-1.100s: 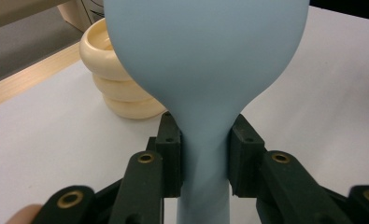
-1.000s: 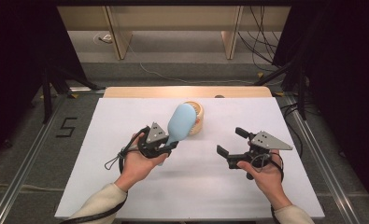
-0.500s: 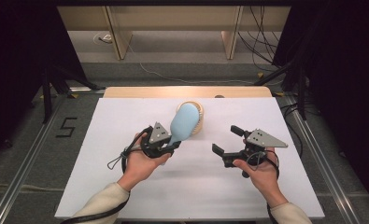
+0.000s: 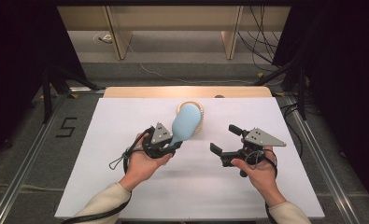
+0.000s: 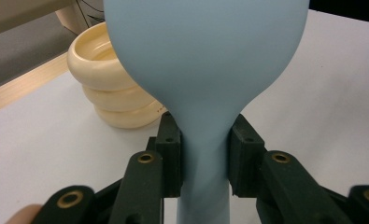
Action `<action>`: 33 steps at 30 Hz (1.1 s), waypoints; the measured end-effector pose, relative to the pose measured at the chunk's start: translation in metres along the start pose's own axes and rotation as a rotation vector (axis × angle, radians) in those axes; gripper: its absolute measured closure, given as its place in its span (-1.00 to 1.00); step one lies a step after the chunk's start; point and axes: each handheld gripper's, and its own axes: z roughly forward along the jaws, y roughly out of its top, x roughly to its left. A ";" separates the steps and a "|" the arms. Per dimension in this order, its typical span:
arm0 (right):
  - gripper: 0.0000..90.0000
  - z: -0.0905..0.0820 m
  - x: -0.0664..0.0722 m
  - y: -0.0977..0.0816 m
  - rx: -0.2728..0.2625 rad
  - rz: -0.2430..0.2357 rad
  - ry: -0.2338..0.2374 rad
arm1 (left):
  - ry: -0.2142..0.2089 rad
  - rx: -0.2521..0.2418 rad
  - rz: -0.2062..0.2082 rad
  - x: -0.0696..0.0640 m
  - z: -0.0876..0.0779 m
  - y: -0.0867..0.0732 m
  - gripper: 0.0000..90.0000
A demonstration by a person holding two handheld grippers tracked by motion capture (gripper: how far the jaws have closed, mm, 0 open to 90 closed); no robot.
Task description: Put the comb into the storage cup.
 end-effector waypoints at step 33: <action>-0.99 0.029 0.016 0.014 0.004 0.038 0.032 | -0.029 0.007 0.036 -0.019 0.015 0.005 0.54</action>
